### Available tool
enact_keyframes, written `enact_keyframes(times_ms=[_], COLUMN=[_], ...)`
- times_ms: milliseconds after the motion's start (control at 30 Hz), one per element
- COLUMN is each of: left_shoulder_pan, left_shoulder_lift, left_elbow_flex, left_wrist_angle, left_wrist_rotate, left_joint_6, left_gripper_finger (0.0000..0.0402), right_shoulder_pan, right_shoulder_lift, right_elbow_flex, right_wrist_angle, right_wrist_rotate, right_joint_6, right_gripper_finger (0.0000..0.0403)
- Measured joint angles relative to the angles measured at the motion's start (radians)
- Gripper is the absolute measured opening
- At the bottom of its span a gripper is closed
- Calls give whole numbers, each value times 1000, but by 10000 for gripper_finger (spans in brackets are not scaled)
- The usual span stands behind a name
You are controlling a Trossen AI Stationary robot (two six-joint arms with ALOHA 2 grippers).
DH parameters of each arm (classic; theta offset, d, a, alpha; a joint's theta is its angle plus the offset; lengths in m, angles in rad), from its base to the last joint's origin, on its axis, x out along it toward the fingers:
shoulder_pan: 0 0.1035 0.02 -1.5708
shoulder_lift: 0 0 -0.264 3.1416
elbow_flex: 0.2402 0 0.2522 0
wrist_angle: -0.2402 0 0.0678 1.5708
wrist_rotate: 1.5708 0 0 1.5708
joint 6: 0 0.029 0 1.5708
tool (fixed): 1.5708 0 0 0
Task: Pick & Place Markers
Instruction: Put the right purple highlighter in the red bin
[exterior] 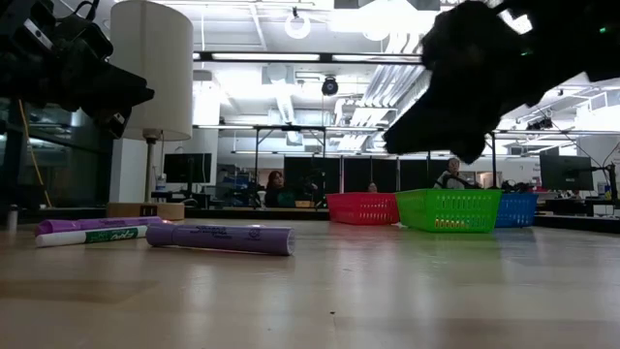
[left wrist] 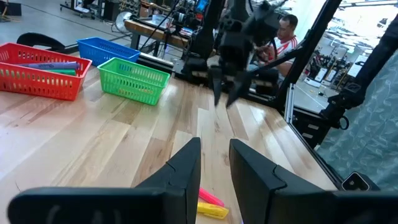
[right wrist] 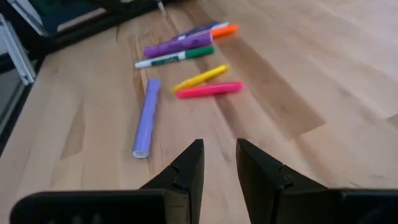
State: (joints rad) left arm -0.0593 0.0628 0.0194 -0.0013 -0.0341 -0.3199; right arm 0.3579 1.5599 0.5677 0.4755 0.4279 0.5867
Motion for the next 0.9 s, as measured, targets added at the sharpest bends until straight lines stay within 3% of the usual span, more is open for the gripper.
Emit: enact_keyframes(times_ms=[100,233,433,700,900], left_shoulder_pan=[0,0,0,0,0], left_shoulder_lift=[0,0,0,0,0], left_elbow_flex=[0,0,0,0,0], left_wrist_angle=[0,0,0,0,0], left_wrist_rotate=[0,0,0,0,0], left_joint_6=[0,0,0,0,0], left_gripper_finger=[83,83,83,83,83], right_shoulder_pan=[4,3,-12,-71,-99], right_shoulder_lift=[119,249,354,480,584], right_elbow_flex=[93,265,584,971,1131], right_wrist_angle=[-9,-66,-381,-928,-1123], right_wrist_rotate=[-32,-158,-327,-327,-332], right_joint_6=[17,-55,-157,-90,-91], right_gripper_finger=[82,82,82,83,104])
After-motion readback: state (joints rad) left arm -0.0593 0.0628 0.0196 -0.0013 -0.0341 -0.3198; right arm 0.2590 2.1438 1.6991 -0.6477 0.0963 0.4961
